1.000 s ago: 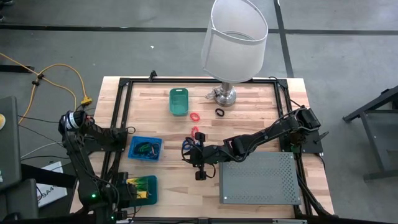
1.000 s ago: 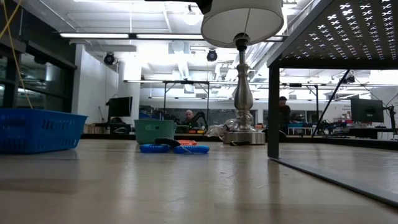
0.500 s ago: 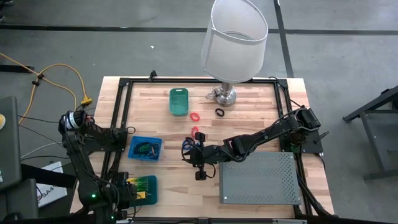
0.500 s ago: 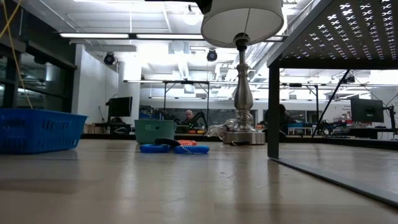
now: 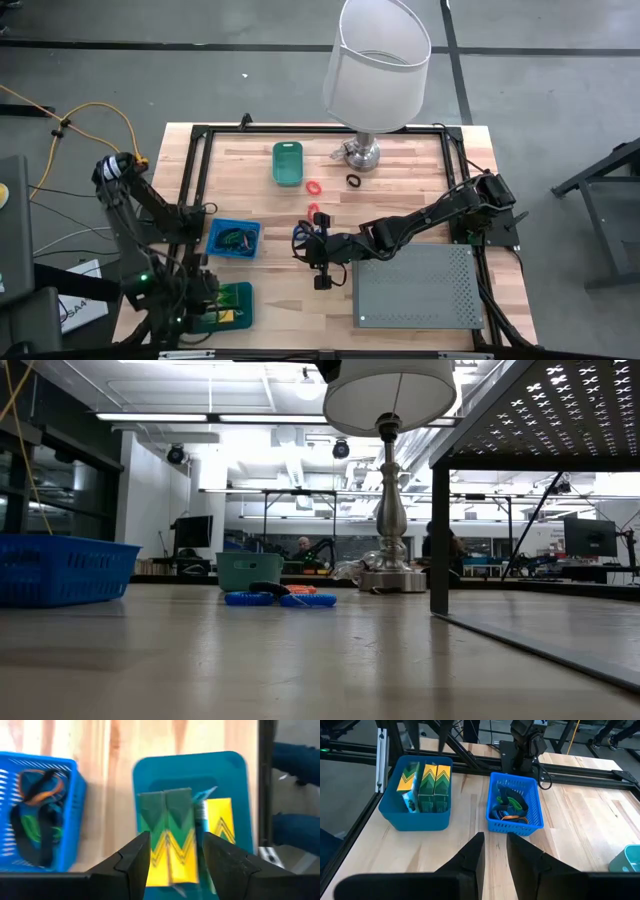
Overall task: Pick & Place Office Desk Supplies
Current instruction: Put the bottom black spring rubberband into the green bin
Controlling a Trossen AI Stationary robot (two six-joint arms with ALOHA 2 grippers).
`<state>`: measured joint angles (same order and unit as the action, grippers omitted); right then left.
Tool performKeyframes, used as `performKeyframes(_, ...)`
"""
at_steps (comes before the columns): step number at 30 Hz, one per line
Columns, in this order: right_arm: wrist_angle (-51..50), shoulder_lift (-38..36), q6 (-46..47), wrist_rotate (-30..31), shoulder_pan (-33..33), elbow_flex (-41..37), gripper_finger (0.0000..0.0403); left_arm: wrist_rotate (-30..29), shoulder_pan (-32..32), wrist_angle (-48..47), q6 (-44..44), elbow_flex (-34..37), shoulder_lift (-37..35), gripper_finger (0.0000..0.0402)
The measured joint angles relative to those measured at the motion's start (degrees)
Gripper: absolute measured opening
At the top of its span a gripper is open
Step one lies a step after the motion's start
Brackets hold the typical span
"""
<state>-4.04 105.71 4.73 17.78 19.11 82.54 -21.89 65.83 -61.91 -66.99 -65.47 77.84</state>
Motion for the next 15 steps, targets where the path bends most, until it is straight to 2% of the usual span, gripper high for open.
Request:
performKeyframes(8, 0.00, 0.00, 0.00, 0.00, 0.01, 0.00, 0.0069, -1.23, -5.75, -0.19, 9.73, 0.00, -0.10, 0.0173)
performKeyframes(15, 0.00, 0.00, 0.00, 0.00, 0.02, 0.00, 0.0069, -1.20, -14.38, 4.59, 24.51, 0.02, -0.12, 0.0173)
